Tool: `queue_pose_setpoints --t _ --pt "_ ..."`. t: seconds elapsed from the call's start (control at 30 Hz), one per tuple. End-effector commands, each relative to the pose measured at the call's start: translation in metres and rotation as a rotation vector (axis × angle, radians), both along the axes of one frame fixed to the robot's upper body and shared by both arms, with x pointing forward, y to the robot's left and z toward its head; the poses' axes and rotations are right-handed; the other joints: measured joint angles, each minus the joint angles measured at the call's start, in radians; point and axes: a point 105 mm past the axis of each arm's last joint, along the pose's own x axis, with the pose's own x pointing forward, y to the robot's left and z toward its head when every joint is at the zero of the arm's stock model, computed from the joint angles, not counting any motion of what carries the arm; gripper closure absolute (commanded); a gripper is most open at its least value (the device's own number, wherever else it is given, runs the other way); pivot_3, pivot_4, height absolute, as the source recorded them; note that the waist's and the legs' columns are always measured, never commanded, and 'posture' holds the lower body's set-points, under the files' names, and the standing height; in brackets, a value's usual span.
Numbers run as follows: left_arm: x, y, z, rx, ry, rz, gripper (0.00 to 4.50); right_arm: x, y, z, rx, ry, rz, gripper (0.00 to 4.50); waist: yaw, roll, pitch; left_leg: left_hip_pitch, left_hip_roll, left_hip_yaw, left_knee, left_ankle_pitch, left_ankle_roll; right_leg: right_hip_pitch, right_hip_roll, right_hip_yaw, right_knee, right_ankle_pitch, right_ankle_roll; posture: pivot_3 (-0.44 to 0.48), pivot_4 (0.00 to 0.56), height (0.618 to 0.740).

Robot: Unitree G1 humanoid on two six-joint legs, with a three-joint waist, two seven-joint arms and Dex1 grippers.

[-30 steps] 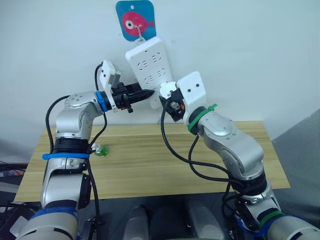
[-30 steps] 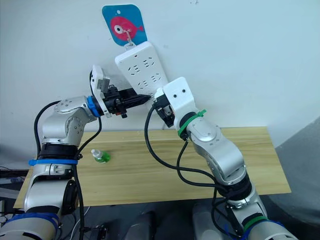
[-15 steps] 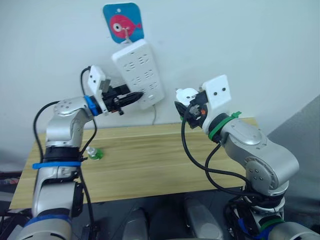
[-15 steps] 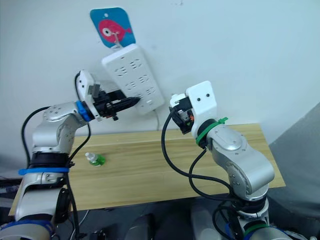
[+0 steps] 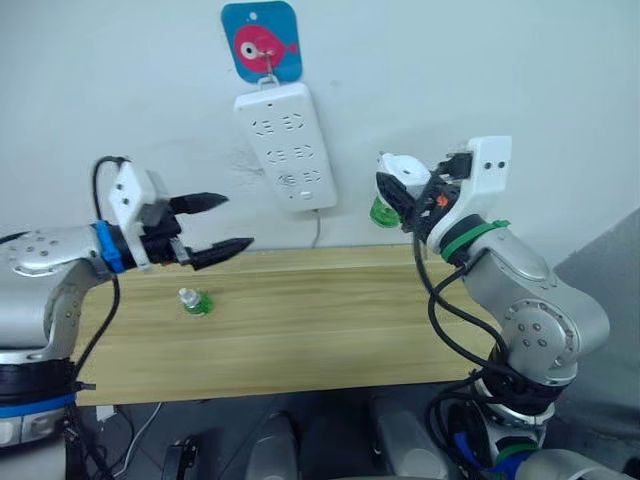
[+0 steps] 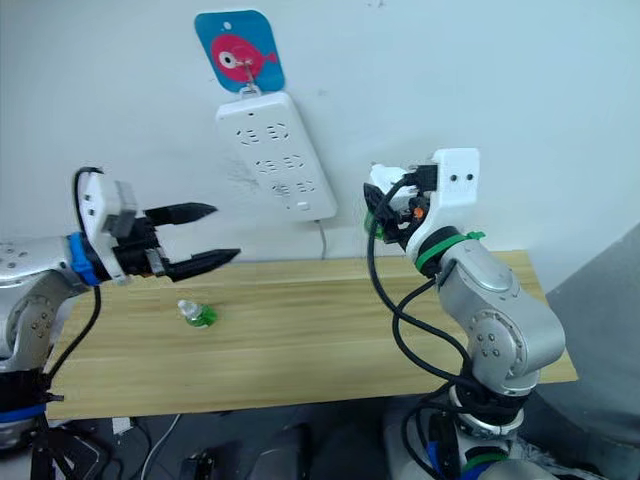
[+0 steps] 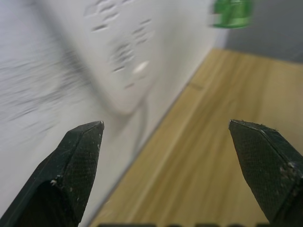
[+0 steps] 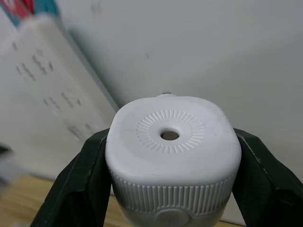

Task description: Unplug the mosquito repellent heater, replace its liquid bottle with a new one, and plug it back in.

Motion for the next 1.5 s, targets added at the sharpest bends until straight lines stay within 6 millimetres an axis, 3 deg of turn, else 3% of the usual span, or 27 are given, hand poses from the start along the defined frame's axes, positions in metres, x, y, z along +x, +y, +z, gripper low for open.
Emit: queue_pose_setpoints --t 0.03,0.1,0.33,0.6,1.17,1.27,1.43,1.5 --pt "-0.007 -0.042 0.008 -0.096 -0.048 -0.085 0.00 -0.006 -0.004 0.010 0.210 -0.005 0.028 1.52 0.011 0.000 0.000 0.000 -0.001 0.001 0.001 0.000 0.000 0.000 -0.001 0.000 0.000 0.001 0.001 -0.135 0.199 0.740" --pt "-0.011 -0.058 0.003 -0.100 -0.063 -0.134 0.00 -0.008 -0.004 0.009 0.306 0.020 0.050 1.52 0.008 0.000 0.000 0.000 -0.001 0.001 0.001 0.000 0.000 0.000 -0.001 0.001 0.000 0.001 0.001 -0.143 0.197 0.740" --pt "0.012 -0.088 0.011 -0.258 -0.145 -0.097 0.00 -0.019 0.000 0.011 0.568 0.084 0.141 1.52 -0.017 0.001 -0.001 0.002 0.001 0.003 0.000 0.000 0.000 0.000 0.001 0.003 0.001 0.001 0.001 -0.188 0.199 0.740" --pt "0.018 -0.116 0.024 -0.330 -0.194 -0.161 0.00 -0.024 0.005 0.009 0.702 0.191 0.185 1.52 -0.038 0.001 -0.001 0.001 0.000 0.005 0.000 0.000 0.001 0.000 0.002 0.005 0.000 0.001 0.001 -0.205 0.203 0.740" --pt "0.017 -0.117 0.022 -0.323 -0.175 -0.191 0.00 -0.028 0.007 0.011 0.758 0.230 0.198 1.52 -0.047 0.001 -0.001 0.001 0.001 0.004 0.000 0.000 0.001 0.000 0.002 0.005 0.000 0.001 0.001 -0.204 0.201 0.740" --pt "0.016 -0.118 0.020 -0.314 -0.165 -0.204 0.61 -0.029 0.008 0.011 0.751 0.230 0.208 1.52 -0.047 0.001 -0.001 0.001 0.001 0.004 0.000 0.000 0.001 0.000 0.003 0.005 0.000 0.001 0.001 -0.205 0.202 0.740" --pt "0.017 -0.121 0.019 -0.325 -0.137 -0.218 2.23 -0.030 0.011 0.010 0.725 0.236 0.218 1.52 -0.047 0.001 -0.001 0.000 0.001 0.004 0.000 0.000 0.001 0.000 0.003 0.005 0.000 0.001 0.001 -0.206 0.202 0.740" --pt "0.019 -0.121 0.018 -0.323 -0.133 -0.214 2.24 -0.030 0.012 0.010 0.725 0.237 0.224 1.52 -0.047 0.001 -0.001 0.000 0.001 0.004 0.000 0.000 0.001 0.000 0.003 0.005 0.000 0.001 0.001 -0.206 0.202 0.740"
